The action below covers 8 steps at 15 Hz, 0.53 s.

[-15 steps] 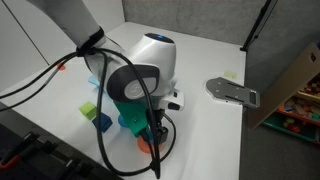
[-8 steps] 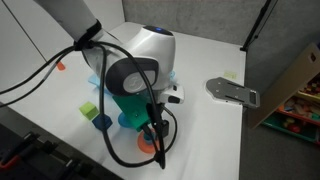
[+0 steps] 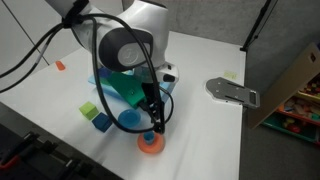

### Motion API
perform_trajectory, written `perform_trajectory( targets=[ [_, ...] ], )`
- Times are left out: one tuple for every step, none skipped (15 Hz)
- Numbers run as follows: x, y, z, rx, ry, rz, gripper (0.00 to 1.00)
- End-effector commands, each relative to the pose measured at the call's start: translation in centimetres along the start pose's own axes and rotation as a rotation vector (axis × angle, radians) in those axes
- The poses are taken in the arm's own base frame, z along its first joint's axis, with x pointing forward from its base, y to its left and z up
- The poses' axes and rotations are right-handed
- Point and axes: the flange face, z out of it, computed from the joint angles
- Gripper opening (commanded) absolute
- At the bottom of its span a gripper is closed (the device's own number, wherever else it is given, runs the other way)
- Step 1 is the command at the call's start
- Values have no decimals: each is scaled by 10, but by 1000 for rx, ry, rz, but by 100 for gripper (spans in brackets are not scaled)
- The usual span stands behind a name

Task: Take the blue cup out of the toy sink and put it on the orange plate

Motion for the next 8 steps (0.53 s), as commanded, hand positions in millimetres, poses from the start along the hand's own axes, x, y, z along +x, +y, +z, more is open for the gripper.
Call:
perform_trajectory(
  targets=[
    [-2, -26, -30, -3, -16, -43, 100],
    [-4, -34, -37, -8, -21, -56, 100],
    [-7, -42, -45, -15, -24, -71, 100],
    [-10, -49, -53, -18, -28, -83, 100],
    [-15, -56, -62, -22, -34, -95, 100],
    [-20, -62, -71, -25, -40, -109, 100],
    [-25, -66, -81, -27, -43, -122, 100],
    [-29, -70, -91, -30, -49, -135, 100]
  ],
)
